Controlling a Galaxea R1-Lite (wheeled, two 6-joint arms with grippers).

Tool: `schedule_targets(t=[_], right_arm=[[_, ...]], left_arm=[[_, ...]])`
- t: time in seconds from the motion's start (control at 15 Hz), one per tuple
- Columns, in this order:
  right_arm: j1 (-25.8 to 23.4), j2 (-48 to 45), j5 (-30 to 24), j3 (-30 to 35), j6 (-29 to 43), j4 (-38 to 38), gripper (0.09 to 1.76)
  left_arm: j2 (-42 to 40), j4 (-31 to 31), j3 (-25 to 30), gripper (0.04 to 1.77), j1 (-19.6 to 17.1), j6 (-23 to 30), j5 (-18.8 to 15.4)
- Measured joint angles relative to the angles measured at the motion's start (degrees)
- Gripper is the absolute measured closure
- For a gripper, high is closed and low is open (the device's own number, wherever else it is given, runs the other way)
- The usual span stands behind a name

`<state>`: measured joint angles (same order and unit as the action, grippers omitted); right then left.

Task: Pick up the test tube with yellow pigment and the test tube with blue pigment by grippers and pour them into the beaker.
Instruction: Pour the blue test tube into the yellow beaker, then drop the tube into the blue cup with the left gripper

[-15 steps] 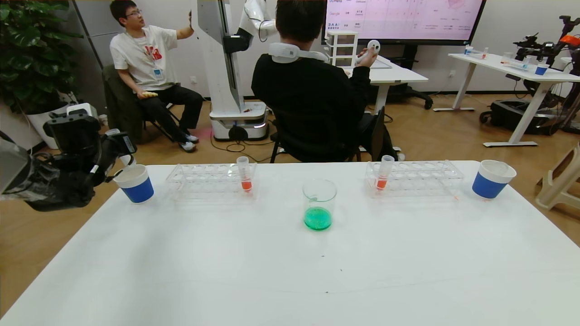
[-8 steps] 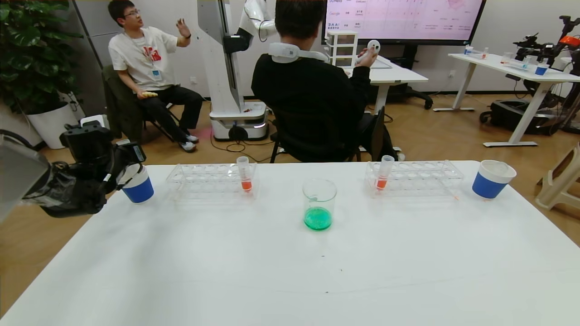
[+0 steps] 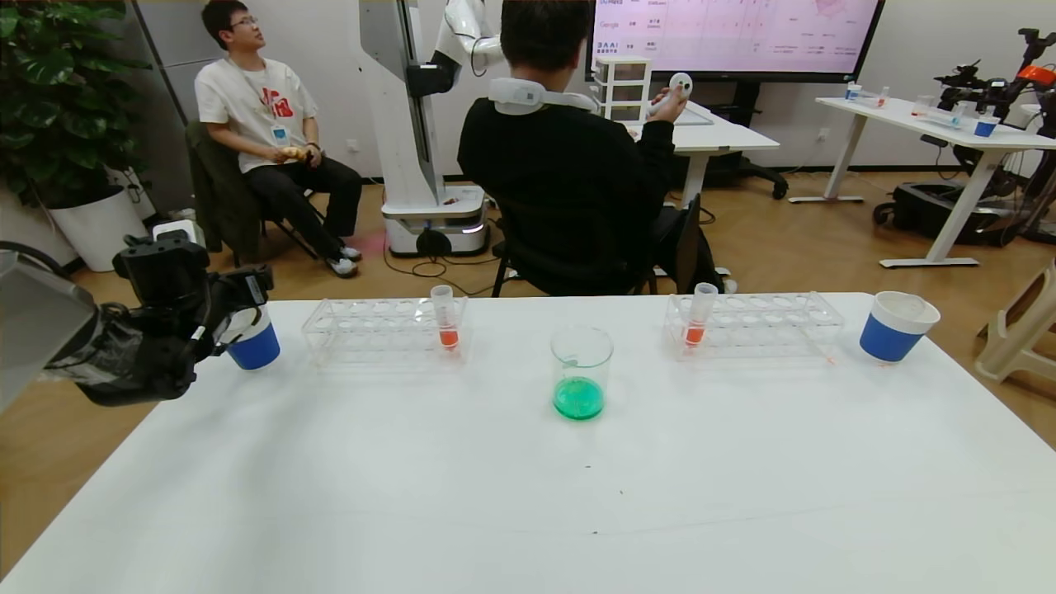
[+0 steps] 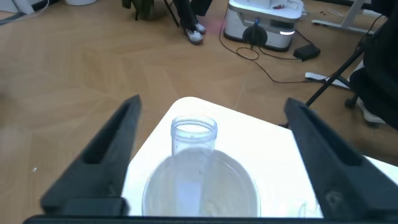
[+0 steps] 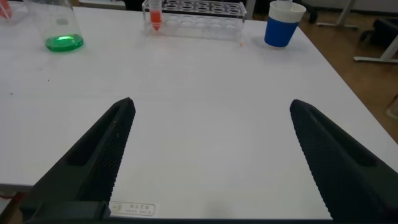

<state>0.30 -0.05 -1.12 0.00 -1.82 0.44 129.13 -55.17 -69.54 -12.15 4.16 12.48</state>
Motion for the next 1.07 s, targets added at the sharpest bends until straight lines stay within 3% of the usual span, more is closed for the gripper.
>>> schedule_targets(t=[0.07, 0.33, 0.6, 0.8, 1.07], right_arm=[[0.0, 0.0, 0.0, 0.0, 0.0, 0.0, 0.11], [0.0, 0.0, 0.0, 0.0, 0.0, 0.0, 0.11], [0.0, 0.0, 0.0, 0.0, 0.0, -0.02, 0.11], [0.0, 0.0, 0.0, 0.0, 0.02, 0.0, 0.11], [-0.04, 0.0, 0.0, 0.0, 0.0, 0.0, 0.11]], left_arm=[[-0.05, -0.67, 0.27, 0.06, -0.02, -0.33, -0.02], [-1.74, -0.66, 0.22, 0.06, 1.49, -0.44, -0.13], [-6.97, 2.04, 0.13, 0.06, 8.13, -0.35, -0.28], [-12.52, 3.06, 3.55, 0.06, 14.35, -1.38, -0.41], [-21.28, 3.19, 9.17, 0.06, 17.49, -4.75, -0.67]])
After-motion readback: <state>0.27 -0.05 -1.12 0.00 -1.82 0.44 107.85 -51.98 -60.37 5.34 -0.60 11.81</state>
